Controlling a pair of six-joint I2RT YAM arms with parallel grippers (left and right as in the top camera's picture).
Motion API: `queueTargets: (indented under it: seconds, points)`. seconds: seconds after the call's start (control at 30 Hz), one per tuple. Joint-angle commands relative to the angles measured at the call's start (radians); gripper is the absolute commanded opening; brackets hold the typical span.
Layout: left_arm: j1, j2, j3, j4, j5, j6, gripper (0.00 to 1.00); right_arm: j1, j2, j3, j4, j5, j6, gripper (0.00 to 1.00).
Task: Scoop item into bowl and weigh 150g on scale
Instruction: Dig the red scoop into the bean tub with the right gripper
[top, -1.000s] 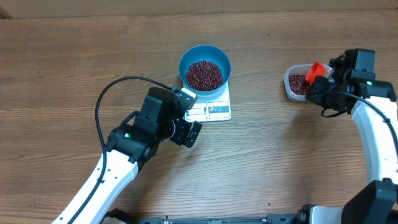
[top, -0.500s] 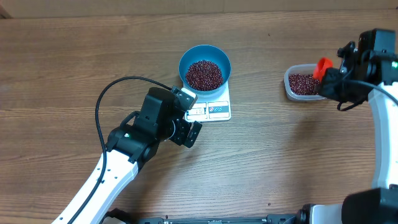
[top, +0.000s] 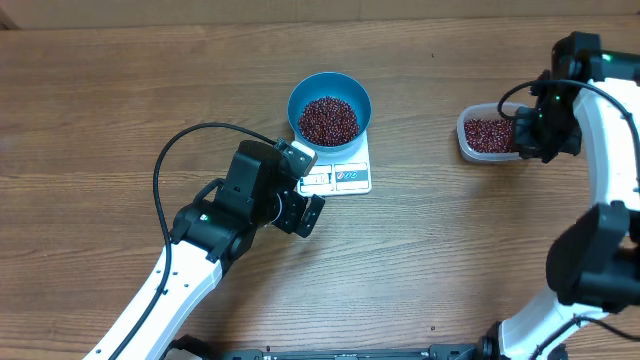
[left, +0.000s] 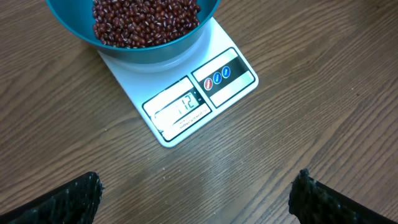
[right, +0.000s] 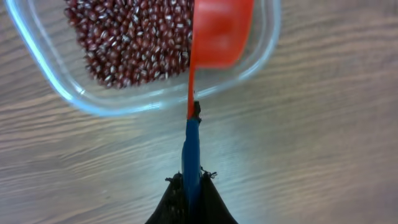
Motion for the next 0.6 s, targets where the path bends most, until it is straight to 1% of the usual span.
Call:
queueTargets:
  seconds: [0.0,0.1,0.2,0.37,0.57]
  points:
    - [0.005,0.003,0.021,0.000,-0.006,0.009,0.99,-0.002,0.037,0.024,0.029,0.030,-0.143,0.04]
    - [0.005,0.003,0.021,0.000,-0.006,0.009,1.00,-0.002,0.056,0.023,0.070,0.036,-0.208,0.04]
    - [0.005,0.003,0.021,0.000,-0.006,0.009,1.00,-0.002,0.065,0.023,0.097,0.069,-0.222,0.04]
    - [0.005,0.003,0.021,0.000,-0.006,0.009,1.00,0.003,0.085,0.014,0.089,0.069,-0.274,0.04]
    - [0.005,0.003,0.021,0.000,-0.006,0.009,1.00,0.052,0.090,-0.016,0.084,0.042,-0.342,0.04]
